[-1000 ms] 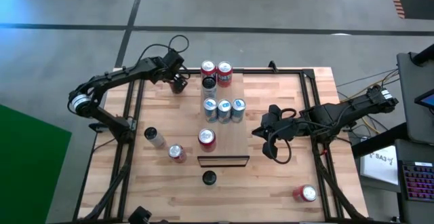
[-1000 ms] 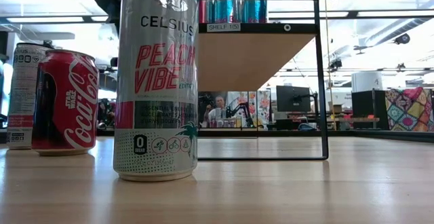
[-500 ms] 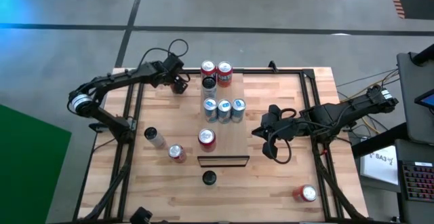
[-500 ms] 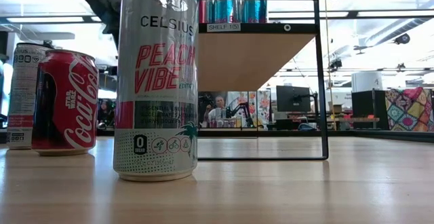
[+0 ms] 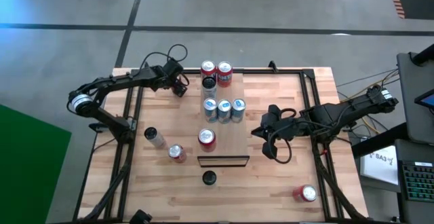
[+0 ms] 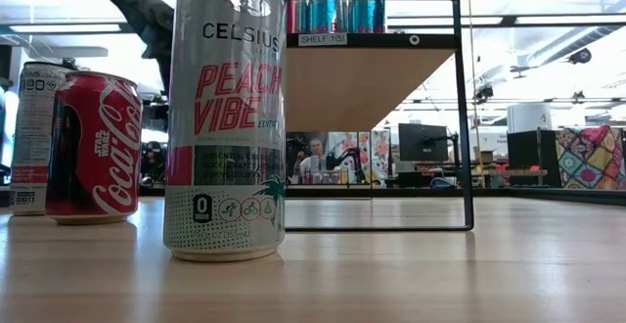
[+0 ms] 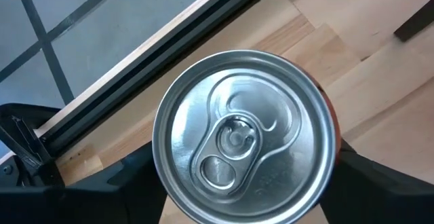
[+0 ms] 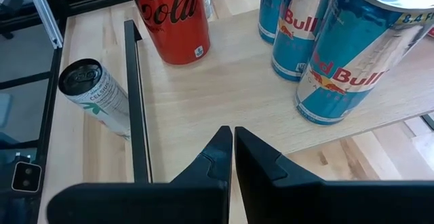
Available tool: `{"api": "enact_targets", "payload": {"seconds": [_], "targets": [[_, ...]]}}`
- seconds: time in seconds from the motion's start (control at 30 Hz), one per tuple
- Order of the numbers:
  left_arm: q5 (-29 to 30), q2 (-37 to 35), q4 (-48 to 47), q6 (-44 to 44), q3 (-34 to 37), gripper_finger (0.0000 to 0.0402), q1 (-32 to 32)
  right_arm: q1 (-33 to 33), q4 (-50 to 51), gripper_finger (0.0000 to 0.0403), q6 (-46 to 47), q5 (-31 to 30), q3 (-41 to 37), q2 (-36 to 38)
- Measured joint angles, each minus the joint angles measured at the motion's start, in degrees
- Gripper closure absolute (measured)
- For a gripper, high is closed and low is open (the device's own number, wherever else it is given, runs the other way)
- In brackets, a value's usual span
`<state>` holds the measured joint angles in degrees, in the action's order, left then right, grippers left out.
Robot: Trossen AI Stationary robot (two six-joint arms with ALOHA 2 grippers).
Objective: Place canned beverage on shelf
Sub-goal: Put the red black soda can on the shelf
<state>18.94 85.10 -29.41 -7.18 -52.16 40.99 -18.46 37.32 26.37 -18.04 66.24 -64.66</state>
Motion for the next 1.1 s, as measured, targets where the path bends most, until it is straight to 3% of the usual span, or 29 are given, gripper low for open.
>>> {"api": "enact_targets", "payload": {"seconds": [0.1, 0.47, 0.8, 1.1], "targets": [[0.0, 0.0, 0.0, 0.0, 0.0, 0.0135, 0.0, 0.0, -0.2, 0.0394, 0.0, 0.0, 0.0, 0.0], [1.4, -4.5, -1.3, 0.6, -0.5, 0.0138, -0.1, 0.0, -0.2, 0.0394, 0.0, 0.0, 0.0, 0.0], [2.6, -21.9, -1.6, 0.6, -0.5, 0.0139, -3.5, 0.0, -0.4, 0.0394, -0.7, 0.0, 0.0, 0.0], [2.6, -38.0, 2.8, 1.1, -0.7, 0.0155, -14.8, 0.0, -3.2, 0.0394, -3.6, 0.0, 0.0, 0.0]]}}
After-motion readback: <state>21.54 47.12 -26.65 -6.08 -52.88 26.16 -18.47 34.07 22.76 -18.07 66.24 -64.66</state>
